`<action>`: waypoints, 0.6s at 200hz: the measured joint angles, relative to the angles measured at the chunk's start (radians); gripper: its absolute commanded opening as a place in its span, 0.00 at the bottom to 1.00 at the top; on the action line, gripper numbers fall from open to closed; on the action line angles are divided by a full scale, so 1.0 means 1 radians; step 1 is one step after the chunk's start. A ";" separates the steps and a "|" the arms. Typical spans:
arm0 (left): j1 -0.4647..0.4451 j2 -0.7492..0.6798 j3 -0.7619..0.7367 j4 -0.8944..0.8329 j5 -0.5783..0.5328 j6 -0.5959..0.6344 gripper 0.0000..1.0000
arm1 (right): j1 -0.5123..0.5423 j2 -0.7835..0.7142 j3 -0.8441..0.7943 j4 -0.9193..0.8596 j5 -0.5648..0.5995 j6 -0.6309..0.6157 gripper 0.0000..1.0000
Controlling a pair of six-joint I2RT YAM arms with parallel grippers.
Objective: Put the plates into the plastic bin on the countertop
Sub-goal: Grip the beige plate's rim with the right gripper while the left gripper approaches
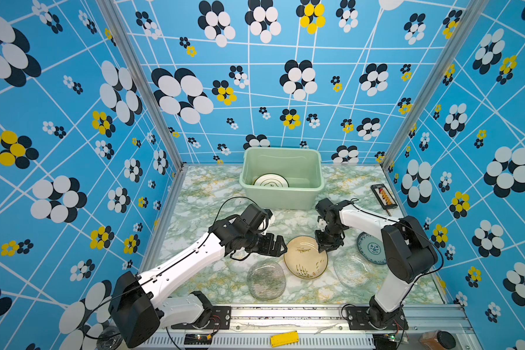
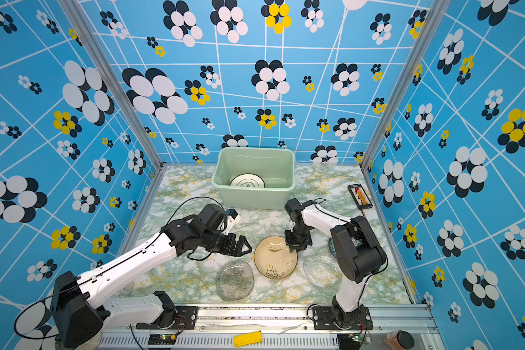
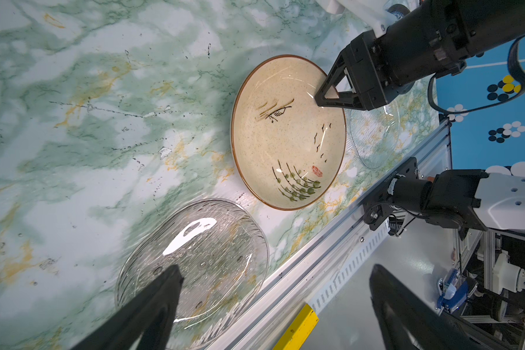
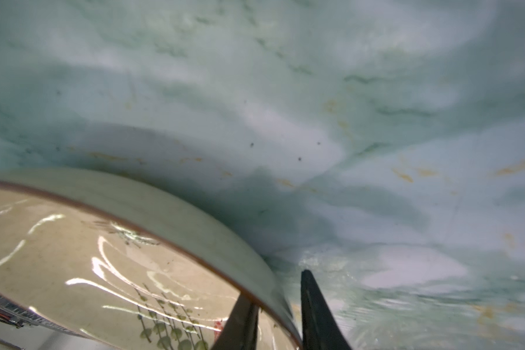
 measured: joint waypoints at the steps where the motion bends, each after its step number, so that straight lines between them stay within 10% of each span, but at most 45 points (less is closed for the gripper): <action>1: 0.000 0.000 0.000 0.000 0.000 0.000 0.99 | 0.000 0.000 0.001 0.000 0.000 0.000 0.21; 120: 0.002 -0.031 -0.003 0.002 -0.069 0.000 1.00 | 0.004 0.033 0.074 -0.022 -0.067 0.130 0.12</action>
